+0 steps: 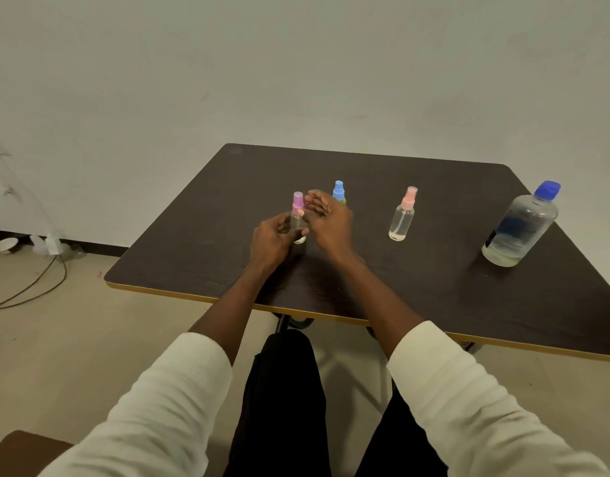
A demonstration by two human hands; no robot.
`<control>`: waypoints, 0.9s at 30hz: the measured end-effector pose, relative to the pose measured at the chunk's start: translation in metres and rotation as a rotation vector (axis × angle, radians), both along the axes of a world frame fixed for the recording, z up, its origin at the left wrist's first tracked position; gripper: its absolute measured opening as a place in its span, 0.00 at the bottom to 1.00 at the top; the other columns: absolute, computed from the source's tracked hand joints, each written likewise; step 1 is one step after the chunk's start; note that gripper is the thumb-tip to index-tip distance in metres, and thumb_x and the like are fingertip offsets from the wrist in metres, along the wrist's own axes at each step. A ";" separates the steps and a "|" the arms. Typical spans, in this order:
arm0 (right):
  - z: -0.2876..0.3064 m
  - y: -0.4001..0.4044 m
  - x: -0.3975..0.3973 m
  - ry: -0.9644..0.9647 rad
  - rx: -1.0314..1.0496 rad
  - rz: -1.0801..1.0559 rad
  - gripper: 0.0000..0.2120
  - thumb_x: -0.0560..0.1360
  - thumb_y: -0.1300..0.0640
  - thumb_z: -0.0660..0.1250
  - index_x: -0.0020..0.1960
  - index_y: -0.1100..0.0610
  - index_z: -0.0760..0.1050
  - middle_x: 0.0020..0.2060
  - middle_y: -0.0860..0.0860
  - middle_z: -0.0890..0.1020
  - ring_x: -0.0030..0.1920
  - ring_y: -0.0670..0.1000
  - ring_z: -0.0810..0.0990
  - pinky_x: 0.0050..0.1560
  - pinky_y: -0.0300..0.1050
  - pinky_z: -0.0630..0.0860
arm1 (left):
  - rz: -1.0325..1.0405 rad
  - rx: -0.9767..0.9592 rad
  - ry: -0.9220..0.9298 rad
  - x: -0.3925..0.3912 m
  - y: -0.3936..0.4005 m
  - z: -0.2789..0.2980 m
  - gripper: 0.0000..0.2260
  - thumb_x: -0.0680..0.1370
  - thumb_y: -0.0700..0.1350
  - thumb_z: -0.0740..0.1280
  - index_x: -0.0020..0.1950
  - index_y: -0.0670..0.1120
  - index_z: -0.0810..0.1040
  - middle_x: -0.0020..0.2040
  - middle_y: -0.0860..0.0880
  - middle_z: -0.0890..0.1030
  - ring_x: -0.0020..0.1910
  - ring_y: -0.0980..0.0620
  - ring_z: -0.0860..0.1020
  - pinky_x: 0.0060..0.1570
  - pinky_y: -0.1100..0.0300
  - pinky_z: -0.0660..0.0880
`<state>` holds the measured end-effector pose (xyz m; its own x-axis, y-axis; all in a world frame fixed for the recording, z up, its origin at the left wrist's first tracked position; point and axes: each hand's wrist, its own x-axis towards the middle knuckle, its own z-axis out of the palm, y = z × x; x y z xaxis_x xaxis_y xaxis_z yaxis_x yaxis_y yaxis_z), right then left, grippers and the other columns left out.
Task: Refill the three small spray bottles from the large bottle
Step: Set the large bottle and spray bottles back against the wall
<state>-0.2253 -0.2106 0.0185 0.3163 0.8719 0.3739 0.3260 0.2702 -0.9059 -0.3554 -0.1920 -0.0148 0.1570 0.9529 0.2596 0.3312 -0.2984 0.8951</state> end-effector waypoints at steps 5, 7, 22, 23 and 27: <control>-0.011 -0.020 0.018 -0.065 0.043 -0.157 0.14 0.74 0.65 0.70 0.59 0.61 0.80 0.49 0.51 0.85 0.50 0.45 0.83 0.55 0.35 0.78 | 0.059 -0.078 -0.040 0.019 0.015 0.004 0.20 0.78 0.45 0.73 0.70 0.43 0.78 0.62 0.45 0.84 0.60 0.49 0.82 0.64 0.52 0.77; -0.014 -0.031 0.028 -0.081 0.063 -0.193 0.12 0.74 0.67 0.69 0.57 0.60 0.81 0.46 0.49 0.84 0.46 0.42 0.82 0.51 0.30 0.77 | 0.072 -0.083 -0.041 0.026 0.018 0.003 0.21 0.78 0.45 0.73 0.70 0.43 0.77 0.63 0.45 0.83 0.62 0.48 0.81 0.63 0.54 0.76; -0.013 -0.112 0.166 -0.061 0.120 -0.741 0.15 0.70 0.60 0.72 0.50 0.53 0.68 0.48 0.52 0.74 0.46 0.50 0.74 0.46 0.44 0.76 | -0.183 0.316 -0.073 0.193 -0.098 -0.002 0.04 0.81 0.43 0.69 0.50 0.48 0.74 0.46 0.47 0.76 0.44 0.50 0.75 0.44 0.59 0.75; -0.013 -0.118 0.183 -0.053 0.096 -0.826 0.19 0.68 0.58 0.74 0.52 0.53 0.67 0.52 0.52 0.72 0.49 0.51 0.74 0.49 0.46 0.77 | -0.228 0.315 -0.048 0.208 -0.100 -0.002 0.04 0.81 0.42 0.68 0.50 0.48 0.74 0.47 0.48 0.77 0.45 0.50 0.76 0.45 0.57 0.76; -0.014 -0.133 0.237 -0.036 -0.094 -0.982 0.40 0.64 0.52 0.80 0.68 0.59 0.63 0.66 0.56 0.66 0.65 0.56 0.69 0.63 0.50 0.73 | -0.302 0.270 0.012 0.251 -0.093 -0.002 0.01 0.81 0.40 0.66 0.51 0.43 0.76 0.48 0.46 0.78 0.48 0.46 0.77 0.51 0.49 0.77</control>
<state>0.0120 -0.3437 0.0042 0.9053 0.2545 0.3401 0.3946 -0.2075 -0.8951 -0.1047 -0.2848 -0.0170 0.4238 0.7614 0.4906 0.2026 -0.6076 0.7680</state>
